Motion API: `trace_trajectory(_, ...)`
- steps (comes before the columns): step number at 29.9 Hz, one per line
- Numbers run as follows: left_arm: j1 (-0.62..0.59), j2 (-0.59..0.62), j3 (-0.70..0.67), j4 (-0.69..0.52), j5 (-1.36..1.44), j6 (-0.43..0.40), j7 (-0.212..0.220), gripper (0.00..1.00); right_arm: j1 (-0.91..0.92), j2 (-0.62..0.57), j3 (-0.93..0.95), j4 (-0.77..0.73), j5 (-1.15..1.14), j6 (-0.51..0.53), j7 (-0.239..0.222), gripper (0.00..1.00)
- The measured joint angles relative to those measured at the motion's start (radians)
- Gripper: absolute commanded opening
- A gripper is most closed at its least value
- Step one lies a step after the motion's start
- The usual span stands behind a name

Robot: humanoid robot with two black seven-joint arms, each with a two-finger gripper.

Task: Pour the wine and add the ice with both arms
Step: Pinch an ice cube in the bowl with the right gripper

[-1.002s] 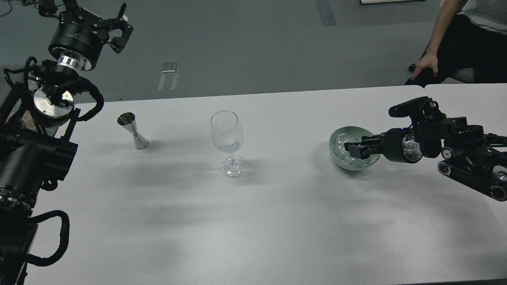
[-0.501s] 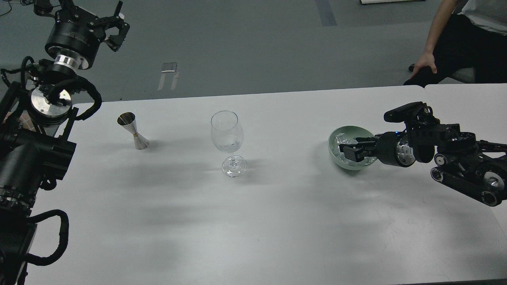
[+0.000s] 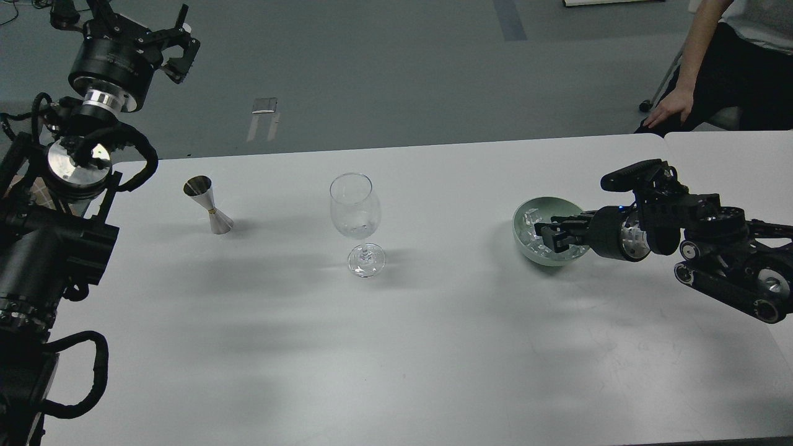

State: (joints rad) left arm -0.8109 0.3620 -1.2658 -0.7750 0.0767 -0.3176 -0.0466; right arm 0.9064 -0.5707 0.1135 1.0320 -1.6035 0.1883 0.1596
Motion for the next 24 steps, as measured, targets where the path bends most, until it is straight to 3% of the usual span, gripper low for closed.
trace_trajectory(12, 0.005, 0.000, -0.001, -0.014, 0.000, 0.001, -0.016, 0.98, 0.003, -0.013, -0.019, 0.014, 0.002, 0.002, 0.002, 0.38)
trace_trajectory(17, 0.005, 0.000, -0.001, -0.015, 0.000, 0.004, -0.018, 0.98, 0.003, -0.020, -0.021, 0.020, 0.002, 0.002, 0.002, 0.25)
trace_trajectory(24, 0.006, 0.001, -0.001, -0.015, 0.000, 0.005, -0.018, 0.98, 0.002, -0.032, -0.022, 0.014, 0.002, 0.002, 0.002, 0.22)
